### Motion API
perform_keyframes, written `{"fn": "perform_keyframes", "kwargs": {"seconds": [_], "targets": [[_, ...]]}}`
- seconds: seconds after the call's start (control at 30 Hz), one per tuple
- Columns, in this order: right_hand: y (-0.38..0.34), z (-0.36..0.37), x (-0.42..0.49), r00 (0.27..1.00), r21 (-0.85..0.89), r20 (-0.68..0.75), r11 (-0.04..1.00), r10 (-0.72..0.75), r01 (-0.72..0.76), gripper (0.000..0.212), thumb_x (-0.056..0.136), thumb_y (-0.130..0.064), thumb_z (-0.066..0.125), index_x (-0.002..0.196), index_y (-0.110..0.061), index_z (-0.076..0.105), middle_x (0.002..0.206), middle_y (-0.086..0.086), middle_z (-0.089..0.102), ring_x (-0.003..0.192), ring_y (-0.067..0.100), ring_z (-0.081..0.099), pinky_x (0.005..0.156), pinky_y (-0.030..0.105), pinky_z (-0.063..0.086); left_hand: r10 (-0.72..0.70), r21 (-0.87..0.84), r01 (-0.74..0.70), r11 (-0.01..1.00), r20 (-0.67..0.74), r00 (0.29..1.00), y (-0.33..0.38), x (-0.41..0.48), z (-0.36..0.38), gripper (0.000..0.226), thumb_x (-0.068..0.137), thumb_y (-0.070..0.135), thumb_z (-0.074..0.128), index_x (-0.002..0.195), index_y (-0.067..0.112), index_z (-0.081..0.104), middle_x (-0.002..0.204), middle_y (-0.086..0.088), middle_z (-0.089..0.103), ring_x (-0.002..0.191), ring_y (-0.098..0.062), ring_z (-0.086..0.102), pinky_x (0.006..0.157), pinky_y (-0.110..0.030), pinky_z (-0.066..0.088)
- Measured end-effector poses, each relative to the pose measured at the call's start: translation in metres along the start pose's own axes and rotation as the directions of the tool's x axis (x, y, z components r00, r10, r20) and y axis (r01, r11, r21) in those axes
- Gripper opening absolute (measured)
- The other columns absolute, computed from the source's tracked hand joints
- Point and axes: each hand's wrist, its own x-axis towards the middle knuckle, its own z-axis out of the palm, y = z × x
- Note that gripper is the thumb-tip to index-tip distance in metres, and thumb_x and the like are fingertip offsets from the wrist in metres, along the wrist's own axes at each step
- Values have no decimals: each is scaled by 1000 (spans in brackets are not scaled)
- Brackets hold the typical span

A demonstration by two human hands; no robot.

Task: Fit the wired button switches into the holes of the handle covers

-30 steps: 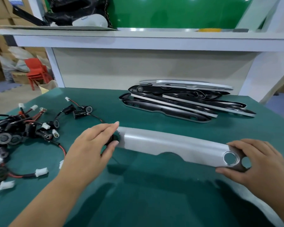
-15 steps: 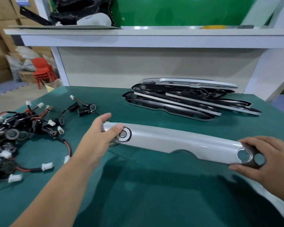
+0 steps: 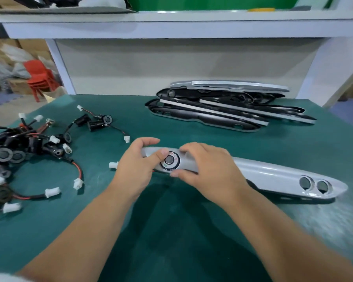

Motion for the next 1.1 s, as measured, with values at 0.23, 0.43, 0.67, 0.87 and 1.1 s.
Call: {"fn": "perform_keyframes", "kwargs": {"seconds": [0.23, 0.43, 0.67, 0.87, 1.1], "targets": [[-8, 7, 13, 998, 39, 42, 998, -54, 53, 26, 90, -48, 52, 114, -39, 53, 112, -16, 58, 108, 10, 51, 90, 35, 35, 4, -33, 0, 999, 136, 991, -3, -1, -20, 41, 54, 52, 74, 93, 54, 62, 96, -10, 66, 84, -25, 59, 89, -48, 46], [-2, -6, 11, 988, 175, 156, 984, 17, -45, 35, 89, -47, 53, 123, -47, 49, 125, -21, 55, 120, 5, 46, 101, 32, 35, -1, 54, -11, 998, 212, 977, -5, -1, -20, 51, 54, 52, 75, 102, 55, 59, 89, -14, 58, 84, -36, 56, 99, -59, 41], [-5, -16, 21, 909, 8, 345, 967, 235, -254, 45, 85, -65, 47, 116, -33, 53, 100, -12, 60, 96, 13, 51, 92, 33, 37, 19, 110, -39, 993, 178, 984, 1, -7, -10, 44, 63, 41, 72, 104, 48, 58, 84, -9, 65, 87, -34, 60, 97, -52, 46], [-6, -11, 18, 934, -57, 275, 974, 227, -220, 45, 83, -68, 44, 110, -33, 51, 100, -12, 60, 99, 15, 52, 87, 35, 31, 53, 174, -81, 981, 159, 986, 4, -9, -9, 34, 82, 27, 72, 107, 43, 56, 89, -1, 64, 84, -24, 61, 83, -32, 50], [-7, 1, 16, 969, -137, 161, 977, 186, -164, 48, 83, -70, 39, 109, -31, 51, 97, -8, 55, 97, 18, 48, 78, 36, 27, 62, 219, -95, 971, 151, 987, 0, -8, -7, 30, 83, 29, 70, 102, 44, 53, 87, -2, 66, 78, -17, 60, 69, -22, 45]]}}
